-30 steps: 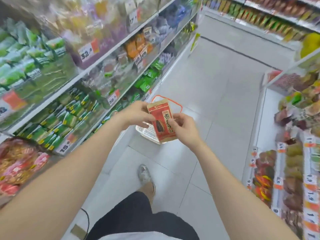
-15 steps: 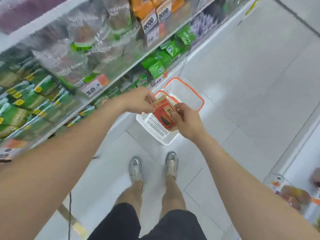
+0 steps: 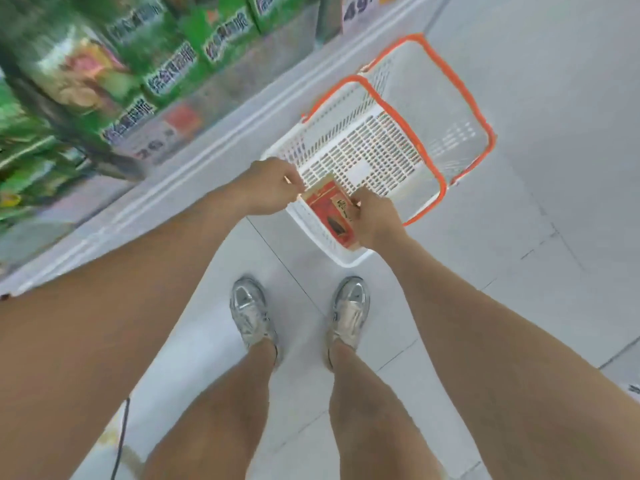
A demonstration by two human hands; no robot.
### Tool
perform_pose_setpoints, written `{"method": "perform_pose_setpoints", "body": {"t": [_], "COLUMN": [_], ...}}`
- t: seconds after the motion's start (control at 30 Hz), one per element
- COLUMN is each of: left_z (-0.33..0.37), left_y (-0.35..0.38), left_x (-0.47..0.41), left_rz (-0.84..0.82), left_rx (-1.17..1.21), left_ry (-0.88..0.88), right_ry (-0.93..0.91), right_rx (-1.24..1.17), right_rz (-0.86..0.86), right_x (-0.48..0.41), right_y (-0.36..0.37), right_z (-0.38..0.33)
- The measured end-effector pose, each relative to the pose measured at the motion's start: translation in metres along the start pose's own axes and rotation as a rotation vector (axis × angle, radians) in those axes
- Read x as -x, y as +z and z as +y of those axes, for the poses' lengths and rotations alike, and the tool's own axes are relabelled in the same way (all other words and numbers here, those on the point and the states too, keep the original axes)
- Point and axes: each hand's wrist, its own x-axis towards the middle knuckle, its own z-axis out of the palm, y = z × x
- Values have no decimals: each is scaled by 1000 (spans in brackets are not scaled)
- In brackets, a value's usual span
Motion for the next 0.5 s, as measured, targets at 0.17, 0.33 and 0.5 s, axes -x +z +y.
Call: {"method": "perform_pose_setpoints", "body": {"t": [0.17, 0.33, 0.5], "left_z": [-48, -67, -47], "left_y": [35, 38, 15], "left_x": [-56, -83, -71], "left_rz": [31, 61, 72], "left_rx": [9, 12, 9], "left_ry": [-8, 7, 26], "right_ry": [25, 120, 73], "right_rx": [89, 274, 314], "right_rz": [-11, -143, -166], "right_x": [-64, -98, -89], "right_y": [61, 80, 51], "right_z": [9, 12, -5]}}
